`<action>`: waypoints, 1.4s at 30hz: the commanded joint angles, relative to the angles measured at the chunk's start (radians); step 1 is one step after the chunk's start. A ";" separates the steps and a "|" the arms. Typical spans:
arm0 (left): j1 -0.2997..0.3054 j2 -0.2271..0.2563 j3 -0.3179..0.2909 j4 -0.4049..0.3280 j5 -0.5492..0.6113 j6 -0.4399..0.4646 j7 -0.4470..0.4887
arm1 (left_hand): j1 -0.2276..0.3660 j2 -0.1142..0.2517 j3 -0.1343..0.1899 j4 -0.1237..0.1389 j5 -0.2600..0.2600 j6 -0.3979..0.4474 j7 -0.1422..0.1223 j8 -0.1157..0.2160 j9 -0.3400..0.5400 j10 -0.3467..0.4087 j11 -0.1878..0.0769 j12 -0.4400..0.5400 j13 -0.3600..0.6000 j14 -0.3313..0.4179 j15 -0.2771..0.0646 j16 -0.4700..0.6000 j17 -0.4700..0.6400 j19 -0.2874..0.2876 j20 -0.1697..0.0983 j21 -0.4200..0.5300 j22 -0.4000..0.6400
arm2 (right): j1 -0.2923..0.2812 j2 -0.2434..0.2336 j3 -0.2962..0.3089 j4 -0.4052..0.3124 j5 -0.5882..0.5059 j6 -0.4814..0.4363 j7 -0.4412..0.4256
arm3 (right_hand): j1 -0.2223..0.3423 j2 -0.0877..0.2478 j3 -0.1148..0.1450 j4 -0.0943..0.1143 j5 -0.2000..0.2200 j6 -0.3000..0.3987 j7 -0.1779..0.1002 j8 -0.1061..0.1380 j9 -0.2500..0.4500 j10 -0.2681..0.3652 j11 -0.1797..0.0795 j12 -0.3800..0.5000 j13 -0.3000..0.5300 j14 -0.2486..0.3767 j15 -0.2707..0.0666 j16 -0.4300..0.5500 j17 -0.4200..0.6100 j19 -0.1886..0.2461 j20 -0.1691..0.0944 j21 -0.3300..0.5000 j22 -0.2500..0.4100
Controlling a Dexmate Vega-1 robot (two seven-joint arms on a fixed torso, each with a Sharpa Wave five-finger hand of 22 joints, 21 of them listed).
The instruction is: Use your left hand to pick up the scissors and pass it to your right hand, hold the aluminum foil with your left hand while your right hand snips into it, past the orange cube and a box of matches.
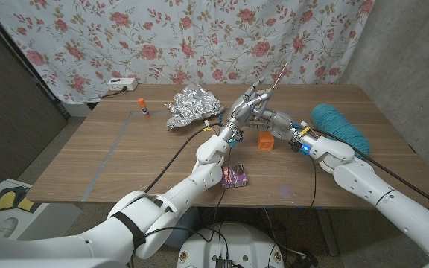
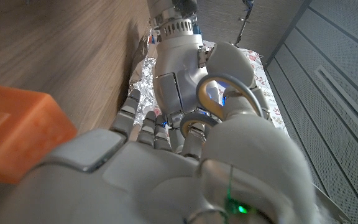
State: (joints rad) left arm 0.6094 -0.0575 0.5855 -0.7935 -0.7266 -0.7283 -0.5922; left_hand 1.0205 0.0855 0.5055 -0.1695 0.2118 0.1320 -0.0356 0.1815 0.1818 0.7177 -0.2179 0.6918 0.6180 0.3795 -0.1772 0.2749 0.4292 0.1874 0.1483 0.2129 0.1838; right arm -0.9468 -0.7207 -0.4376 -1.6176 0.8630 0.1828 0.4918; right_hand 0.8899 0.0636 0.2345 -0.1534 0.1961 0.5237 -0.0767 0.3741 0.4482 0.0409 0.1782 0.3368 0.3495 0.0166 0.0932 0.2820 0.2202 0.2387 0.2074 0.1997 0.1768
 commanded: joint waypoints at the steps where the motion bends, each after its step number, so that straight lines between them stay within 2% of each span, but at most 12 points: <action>1: 0.004 0.016 0.000 -0.014 0.022 -0.015 0.034 | 0.024 0.024 -0.009 0.000 0.001 0.006 -0.004 0.003 0.003 0.006 -0.006 0.003 0.004 -0.007 -0.008 0.006 0.006 0.004 0.001 0.004 0.005 | -0.010 -0.023 0.005 -0.021 -0.002 -0.014 -0.004 | 0.013 -0.003 -0.001 -0.003 0.006 -0.008 -0.001 0.024 0.033 0.189 -0.142 0.011 0.002 0.021 0.000 0.012 0.005 0.015 0.003 0.003 0.000; 5: 0.006 0.018 0.003 -0.016 0.025 -0.015 0.037 | 0.026 0.024 -0.011 -0.001 0.001 0.005 -0.005 0.003 0.003 0.005 -0.006 0.003 0.004 -0.008 -0.009 0.006 0.007 0.004 0.002 0.004 0.005 | -0.016 -0.026 0.007 -0.030 -0.001 -0.020 -0.018 | 0.021 0.003 -0.004 0.003 0.006 -0.037 0.001 0.101 0.130 0.323 -0.196 0.044 0.018 0.089 -0.055 0.054 0.023 0.057 -0.015 0.014 0.002; 6: 0.008 0.019 0.003 -0.017 0.025 -0.015 0.038 | 0.026 0.025 -0.011 -0.001 0.001 0.004 -0.006 0.002 0.003 0.004 -0.006 0.002 0.003 -0.008 -0.008 0.007 0.007 0.004 0.002 0.004 0.005 | -0.015 -0.025 0.006 -0.028 -0.004 -0.017 -0.016 | 0.021 0.003 -0.005 0.004 0.006 -0.040 -0.001 0.107 0.137 0.336 -0.202 0.048 0.021 0.098 -0.061 0.060 0.024 0.062 -0.013 0.015 0.002; 8: 0.011 0.021 0.002 -0.022 0.025 -0.015 0.039 | 0.027 0.025 -0.012 -0.001 0.000 0.004 -0.006 0.002 0.003 0.004 -0.006 0.002 0.003 -0.008 -0.008 0.007 0.008 0.004 0.002 0.004 0.005 | -0.019 -0.025 0.008 -0.032 -0.001 -0.020 -0.025 | 0.025 0.009 -0.007 0.005 0.006 -0.051 -0.001 0.147 0.180 0.403 -0.225 0.078 0.046 0.159 -0.095 0.094 0.039 0.120 -0.032 0.032 0.004; 11: 0.014 0.025 0.003 -0.028 0.026 -0.015 0.041 | 0.029 0.025 -0.013 -0.001 0.000 0.004 -0.006 0.002 0.003 0.003 -0.006 0.002 0.002 -0.009 -0.007 0.007 0.008 0.004 0.002 0.004 0.005 | -0.019 -0.022 0.007 -0.030 0.001 -0.019 -0.024 | 0.031 0.020 -0.006 0.006 0.007 -0.053 -0.001 0.174 0.206 0.427 -0.236 0.099 0.068 0.203 -0.127 0.119 0.056 0.163 -0.040 0.045 0.007; 15: 0.019 0.030 0.004 -0.040 0.025 -0.013 0.042 | 0.030 0.026 -0.015 -0.001 0.000 0.004 -0.006 0.003 0.003 0.005 -0.006 0.003 0.003 -0.009 -0.007 0.007 0.008 0.004 0.002 0.004 0.005 | -0.022 -0.018 0.009 -0.029 0.008 -0.015 -0.024 | 0.049 0.031 -0.010 0.001 0.007 -0.066 -0.007 0.216 0.254 0.446 -0.252 0.155 0.131 0.279 -0.175 0.175 0.110 0.248 -0.084 0.077 0.017; 19: 0.025 0.035 0.003 -0.051 0.025 -0.013 0.046 | 0.031 0.026 -0.016 -0.001 0.000 0.004 -0.006 0.002 0.003 0.004 -0.006 0.003 0.003 -0.010 -0.006 0.007 0.009 0.004 0.002 0.004 0.005 | -0.029 -0.018 0.011 -0.030 0.013 -0.014 -0.024 | 0.060 0.033 -0.026 0.003 0.006 -0.067 -0.011 0.261 0.306 0.432 -0.263 0.223 0.217 0.364 -0.228 0.259 0.202 0.308 -0.106 0.115 0.035; 26: 0.036 0.047 0.003 -0.074 0.026 -0.010 0.057 | 0.033 0.028 -0.018 0.000 0.000 0.003 -0.006 0.002 0.003 0.005 -0.007 0.004 0.003 -0.009 -0.006 0.006 0.008 0.004 0.003 0.004 0.005 | -0.043 -0.030 0.018 -0.039 0.025 -0.016 -0.019 | 0.067 0.023 -0.068 0.007 0.004 -0.052 -0.002 0.331 0.388 0.429 -0.263 0.402 0.422 0.442 -0.247 0.435 0.433 0.389 -0.128 0.218 0.093; 34: 0.044 0.052 0.000 -0.081 0.021 -0.008 0.062 | 0.034 0.027 -0.019 -0.001 0.000 0.004 -0.008 0.003 0.003 0.005 -0.007 0.005 0.003 -0.007 -0.007 0.005 0.007 0.004 0.003 0.004 0.005 | -0.039 -0.055 0.014 -0.051 0.012 -0.027 -0.002 | 0.066 0.012 -0.085 0.006 0.000 -0.030 0.000 0.388 0.452 0.447 -0.271 0.503 0.533 0.515 -0.258 0.512 0.529 0.462 -0.153 0.298 0.132; 39: 0.051 0.059 0.000 -0.091 0.020 -0.006 0.062 | 0.035 0.027 -0.020 0.000 0.000 0.003 -0.008 0.003 0.003 0.004 -0.007 0.004 0.002 -0.008 -0.007 0.005 0.007 0.004 0.002 0.004 0.005 | -0.028 -0.072 0.007 -0.065 -0.006 -0.047 -0.004 | 0.065 0.004 -0.093 0.009 -0.007 -0.006 -0.011 0.440 0.506 0.487 -0.284 0.578 0.606 0.581 -0.279 0.545 0.574 0.494 -0.165 0.349 0.163; 40: 0.053 0.061 0.000 -0.095 0.020 -0.005 0.064 | 0.035 0.027 -0.021 -0.001 0.000 0.003 -0.008 0.002 0.003 0.005 -0.007 0.004 0.003 -0.007 -0.007 0.005 0.007 0.004 0.002 0.004 0.005 | -0.026 -0.078 0.005 -0.070 -0.010 -0.054 -0.004 | 0.066 0.002 -0.095 0.008 -0.009 -0.007 -0.015 0.452 0.520 0.491 -0.289 0.594 0.624 0.593 -0.282 0.554 0.588 0.513 -0.175 0.367 0.172; 42: 0.056 0.066 -0.001 -0.102 0.022 -0.005 0.068 | 0.036 0.028 -0.021 0.000 0.000 0.003 -0.008 0.003 0.003 0.004 -0.007 0.004 0.002 -0.008 -0.008 0.005 0.007 0.004 0.002 0.004 0.005 | -0.020 -0.090 0.001 -0.079 -0.021 -0.067 -0.006 | 0.063 -0.003 -0.102 0.011 -0.014 0.023 -0.028 0.512 0.582 0.515 -0.297 0.659 0.698 0.647 -0.295 0.580 0.636 0.522 -0.184 0.418 0.211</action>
State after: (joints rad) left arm 0.6512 -0.0070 0.5865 -0.8723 -0.7039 -0.7391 -0.5321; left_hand 1.0502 0.1031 0.4862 -0.1722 0.2080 0.1359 -0.0395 0.1815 0.1818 0.7179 -0.2179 0.6920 0.6208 0.3779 -0.1785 0.2749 0.4336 0.1874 0.1483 0.2128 0.1839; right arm -0.9830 -0.7712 -0.4243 -1.6654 0.8740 0.1530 0.4840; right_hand 0.9578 0.0757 0.1431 -0.1417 0.1883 0.5196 -0.0939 0.8337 0.9737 0.2990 0.1323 0.7195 0.4559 0.6183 -0.0588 0.8370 0.8109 0.7412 0.0331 0.5690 0.3513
